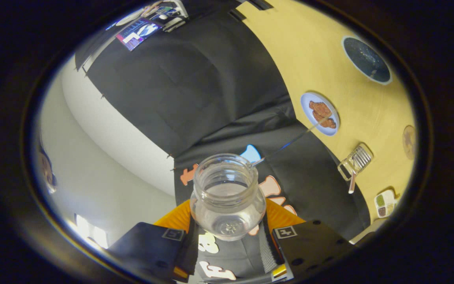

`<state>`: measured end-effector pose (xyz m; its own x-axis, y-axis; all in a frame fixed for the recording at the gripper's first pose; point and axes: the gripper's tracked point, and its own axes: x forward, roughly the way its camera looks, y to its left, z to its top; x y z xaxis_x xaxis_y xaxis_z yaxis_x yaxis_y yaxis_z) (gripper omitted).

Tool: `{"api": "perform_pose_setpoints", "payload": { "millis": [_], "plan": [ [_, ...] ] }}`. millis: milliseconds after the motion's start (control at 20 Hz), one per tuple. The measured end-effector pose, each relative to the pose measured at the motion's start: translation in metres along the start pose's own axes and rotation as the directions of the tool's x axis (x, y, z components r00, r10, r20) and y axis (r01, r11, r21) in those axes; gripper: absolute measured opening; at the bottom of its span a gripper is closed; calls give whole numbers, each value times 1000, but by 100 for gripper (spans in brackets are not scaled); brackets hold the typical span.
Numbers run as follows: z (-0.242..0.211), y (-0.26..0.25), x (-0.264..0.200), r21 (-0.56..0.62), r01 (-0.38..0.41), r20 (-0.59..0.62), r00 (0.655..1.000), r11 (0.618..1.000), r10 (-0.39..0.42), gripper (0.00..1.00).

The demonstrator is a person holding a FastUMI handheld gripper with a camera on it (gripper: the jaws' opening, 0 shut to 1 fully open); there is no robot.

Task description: Take the bottle from table, then pour the juice into the cup, finally place the bottle on the coaster

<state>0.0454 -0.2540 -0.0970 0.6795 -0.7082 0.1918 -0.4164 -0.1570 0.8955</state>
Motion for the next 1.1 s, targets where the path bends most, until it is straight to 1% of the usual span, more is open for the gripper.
{"api": "perform_pose_setpoints", "payload": {
  "millis": [100,200,300,400,450,500,550,650,850,900,1000,1100],
  "plan": [
    [-5,-10,-1,-81,46,-30,998,996,-49,68],
    [-9,-18,-4,-179,88,-64,993,980,-101,68],
    [-10,-30,-10,-315,126,-91,983,941,-162,68],
    [-10,-43,-16,-462,156,-113,966,873,-233,68],
    [-11,-47,-18,-528,161,-123,957,834,-262,68],
    [-10,-52,-20,-595,170,-122,947,786,-297,68],
    [-8,-61,-21,-658,180,-119,934,731,-337,68],
    [-11,-68,-24,-760,166,-127,910,628,-395,68],
    [-15,-80,-26,-886,122,-119,873,447,-473,68],
    [-17,-82,-26,-912,107,-112,865,396,-490,68],
    [-21,-93,-29,-958,67,-95,845,279,-527,68],
    [-23,-104,-30,-989,13,-73,823,147,-564,68]
  ]
}}
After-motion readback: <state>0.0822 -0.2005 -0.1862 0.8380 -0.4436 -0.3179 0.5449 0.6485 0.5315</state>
